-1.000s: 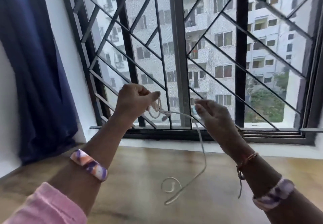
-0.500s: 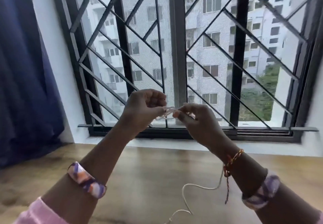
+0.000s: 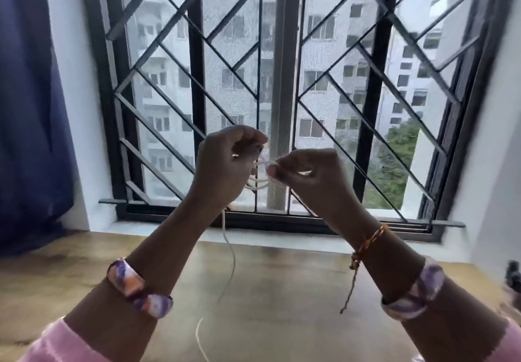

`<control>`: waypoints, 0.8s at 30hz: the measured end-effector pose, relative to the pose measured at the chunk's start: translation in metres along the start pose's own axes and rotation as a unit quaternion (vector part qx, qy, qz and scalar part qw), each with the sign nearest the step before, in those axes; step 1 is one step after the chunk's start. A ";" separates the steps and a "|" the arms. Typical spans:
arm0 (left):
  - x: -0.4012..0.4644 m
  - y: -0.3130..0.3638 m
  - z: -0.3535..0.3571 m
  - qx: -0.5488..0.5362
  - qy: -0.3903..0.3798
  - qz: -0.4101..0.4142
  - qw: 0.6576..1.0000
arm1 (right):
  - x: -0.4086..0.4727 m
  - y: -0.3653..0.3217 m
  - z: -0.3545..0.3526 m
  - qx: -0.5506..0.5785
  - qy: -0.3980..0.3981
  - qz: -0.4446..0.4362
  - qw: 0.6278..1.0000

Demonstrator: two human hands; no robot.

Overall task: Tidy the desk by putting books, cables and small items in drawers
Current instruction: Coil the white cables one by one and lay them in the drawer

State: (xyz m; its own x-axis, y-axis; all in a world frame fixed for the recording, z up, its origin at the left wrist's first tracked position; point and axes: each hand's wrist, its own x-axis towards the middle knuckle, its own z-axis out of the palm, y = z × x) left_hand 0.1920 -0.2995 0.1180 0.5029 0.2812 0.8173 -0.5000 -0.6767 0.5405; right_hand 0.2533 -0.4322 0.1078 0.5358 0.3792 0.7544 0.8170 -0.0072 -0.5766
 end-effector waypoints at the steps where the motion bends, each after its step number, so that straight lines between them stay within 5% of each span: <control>1: 0.004 0.000 -0.001 -0.008 -0.021 -0.014 1.000 | 0.001 -0.002 -0.003 -0.009 0.008 0.003 1.000; 6: 0.020 0.005 -0.011 -0.073 -0.171 -0.095 0.978 | 0.001 -0.013 -0.040 0.069 0.046 0.056 0.995; 12: 0.019 0.002 -0.007 0.149 -0.222 -0.057 0.962 | -0.001 -0.016 -0.094 0.189 0.156 0.156 0.957; 14: 0.015 0.004 -0.007 0.126 -0.227 -0.076 0.963 | -0.001 -0.016 -0.106 0.192 0.186 0.163 0.950; 19: 0.008 0.046 0.014 -0.128 -0.214 -0.123 0.961 | -0.010 -0.022 -0.093 0.048 0.133 0.073 0.987; 22: 0.006 0.065 0.032 -0.054 -0.272 -0.056 0.959 | -0.013 -0.021 -0.083 -0.052 0.100 -0.014 0.993; 24: 0.006 0.067 0.037 -0.021 -0.246 -0.034 0.968 | -0.013 -0.019 -0.085 -0.076 0.105 -0.048 0.990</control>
State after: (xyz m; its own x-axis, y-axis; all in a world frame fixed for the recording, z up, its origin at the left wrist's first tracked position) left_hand 0.1877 -0.3689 0.1519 0.8058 -0.0409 0.5908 -0.4763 -0.6375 0.6056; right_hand 0.2485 -0.5160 0.1355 0.4739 0.1839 0.8612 0.8803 -0.1252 -0.4577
